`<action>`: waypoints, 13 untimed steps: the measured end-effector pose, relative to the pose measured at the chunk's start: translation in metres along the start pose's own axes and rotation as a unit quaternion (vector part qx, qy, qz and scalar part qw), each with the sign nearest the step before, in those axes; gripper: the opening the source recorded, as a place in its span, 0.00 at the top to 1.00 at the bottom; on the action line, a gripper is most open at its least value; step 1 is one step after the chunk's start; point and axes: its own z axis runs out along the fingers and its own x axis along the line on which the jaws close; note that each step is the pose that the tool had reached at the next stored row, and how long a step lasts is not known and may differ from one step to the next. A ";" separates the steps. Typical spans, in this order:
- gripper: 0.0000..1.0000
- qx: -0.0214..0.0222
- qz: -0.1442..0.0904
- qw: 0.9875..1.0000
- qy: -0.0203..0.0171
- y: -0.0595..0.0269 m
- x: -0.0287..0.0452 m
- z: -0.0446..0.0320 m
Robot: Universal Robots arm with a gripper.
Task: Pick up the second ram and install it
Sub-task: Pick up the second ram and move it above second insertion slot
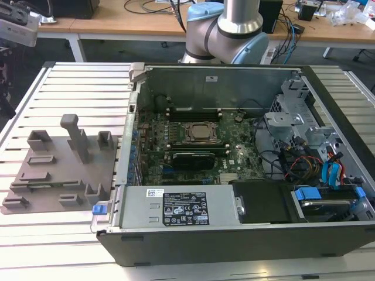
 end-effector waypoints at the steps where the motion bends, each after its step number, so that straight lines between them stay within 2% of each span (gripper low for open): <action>1: 0.90 0.000 0.000 1.000 0.000 0.0000 0.0000 0.0000; 2: 0.84 0.000 0.000 1.000 0.000 0.0000 0.0000 0.0000; 3: 0.84 0.000 0.000 1.000 0.000 0.0000 0.0000 0.0000; 4: 0.70 0.000 -0.001 1.000 0.000 0.0000 0.0000 0.0000; 5: 0.70 0.000 -0.010 1.000 0.000 0.0000 0.0000 0.0002; 6: 0.70 -0.001 -0.030 1.000 0.001 0.0000 0.0000 0.0003; 8: 0.70 -0.001 -0.052 0.999 0.002 0.0000 0.0000 0.0005; 10: 0.70 -0.002 -0.089 0.996 0.004 -0.0001 0.0000 0.0008; 13: 0.70 -0.002 -0.092 0.996 0.004 -0.0001 0.0001 0.0009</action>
